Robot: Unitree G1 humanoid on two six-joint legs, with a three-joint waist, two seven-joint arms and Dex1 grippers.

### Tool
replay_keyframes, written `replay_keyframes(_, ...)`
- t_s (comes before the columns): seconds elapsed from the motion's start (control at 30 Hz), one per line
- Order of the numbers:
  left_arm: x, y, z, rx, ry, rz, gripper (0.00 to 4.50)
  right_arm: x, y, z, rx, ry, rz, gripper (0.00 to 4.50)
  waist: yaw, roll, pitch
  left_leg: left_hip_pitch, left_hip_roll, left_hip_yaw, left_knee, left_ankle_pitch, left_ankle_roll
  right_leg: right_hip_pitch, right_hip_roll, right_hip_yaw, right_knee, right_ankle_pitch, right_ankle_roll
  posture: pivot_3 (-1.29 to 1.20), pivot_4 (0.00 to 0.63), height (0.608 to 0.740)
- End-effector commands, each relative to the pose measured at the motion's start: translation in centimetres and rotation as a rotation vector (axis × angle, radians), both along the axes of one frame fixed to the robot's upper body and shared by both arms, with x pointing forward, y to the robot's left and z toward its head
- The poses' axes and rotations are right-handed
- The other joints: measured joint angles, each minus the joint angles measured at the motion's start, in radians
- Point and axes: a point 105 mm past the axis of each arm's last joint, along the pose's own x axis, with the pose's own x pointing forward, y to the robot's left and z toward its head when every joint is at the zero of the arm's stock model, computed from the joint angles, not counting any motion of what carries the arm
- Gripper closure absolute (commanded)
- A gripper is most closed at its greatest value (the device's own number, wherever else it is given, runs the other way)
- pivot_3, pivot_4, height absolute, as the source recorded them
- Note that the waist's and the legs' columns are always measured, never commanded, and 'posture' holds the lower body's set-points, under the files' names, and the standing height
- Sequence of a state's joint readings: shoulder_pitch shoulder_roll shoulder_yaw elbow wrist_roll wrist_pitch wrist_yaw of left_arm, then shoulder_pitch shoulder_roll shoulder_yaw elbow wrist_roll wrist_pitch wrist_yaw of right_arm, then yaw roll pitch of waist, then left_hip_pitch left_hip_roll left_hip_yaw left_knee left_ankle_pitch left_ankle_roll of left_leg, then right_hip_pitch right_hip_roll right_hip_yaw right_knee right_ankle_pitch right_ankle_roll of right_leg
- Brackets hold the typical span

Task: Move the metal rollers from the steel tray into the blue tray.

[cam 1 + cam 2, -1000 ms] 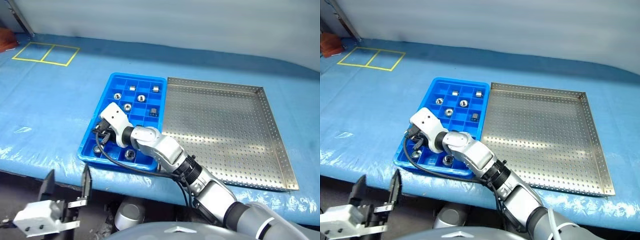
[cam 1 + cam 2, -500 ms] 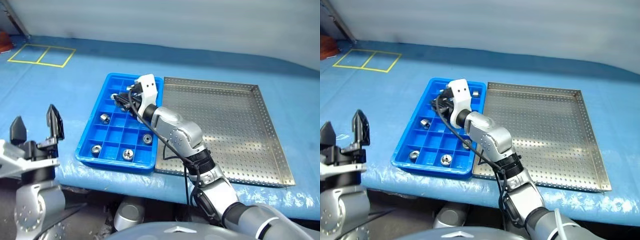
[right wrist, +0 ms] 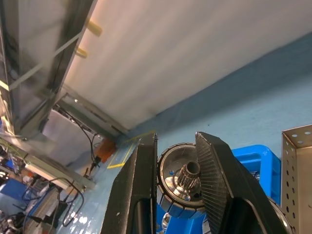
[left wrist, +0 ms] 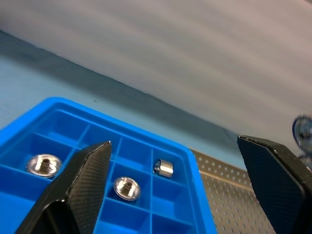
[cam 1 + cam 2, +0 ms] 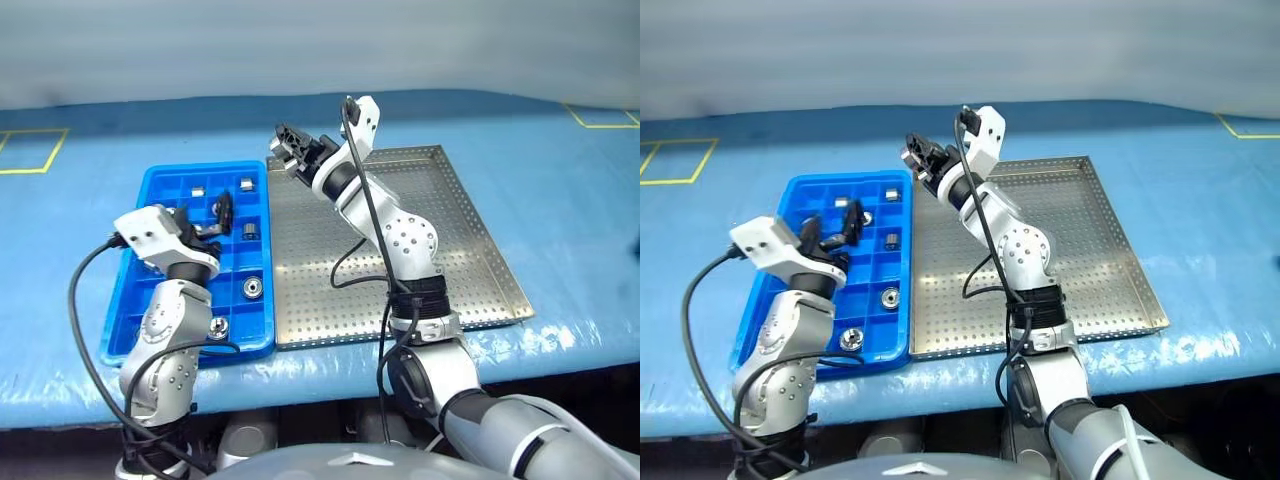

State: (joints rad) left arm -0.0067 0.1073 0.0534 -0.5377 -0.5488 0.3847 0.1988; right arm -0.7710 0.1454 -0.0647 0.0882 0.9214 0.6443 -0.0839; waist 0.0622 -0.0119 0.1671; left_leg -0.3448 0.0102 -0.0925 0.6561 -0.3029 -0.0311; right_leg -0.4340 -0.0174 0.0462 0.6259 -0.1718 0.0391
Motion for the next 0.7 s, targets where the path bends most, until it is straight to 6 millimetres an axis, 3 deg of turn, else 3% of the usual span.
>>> replay_keyframes(0.03,-0.2,-1.6,0.1,0.037,-0.015,-0.082,0.00,-3.8,5.5,6.1,0.172,-0.106,0.196,3.68,-0.011,0.000,0.000,0.000,0.000,0.000,0.000,0.000,0.000,0.000,0.000,0.000,0.000,0.000,0.000,0.21,0.150,0.740)
replay_keyframes(0.33,0.0,-5.2,-0.1,0.104,-0.001,-0.197,0.00,-5.5,7.1,6.0,0.172,-0.099,0.280,3.68,-0.023,0.000,0.000,-0.001,0.000,0.000,0.001,0.000,0.000,0.000,0.000,0.000,0.000,0.000,0.000,0.23,0.150,0.740)
replay_keyframes(0.7,0.8,-6.3,0.8,0.234,-0.048,-0.202,0.00,-6.9,8.1,5.7,0.162,-0.097,0.335,3.68,-0.023,0.000,0.000,-0.001,0.000,0.000,0.001,0.000,0.000,-0.001,0.000,0.000,0.000,0.000,0.001,0.23,0.150,0.740)
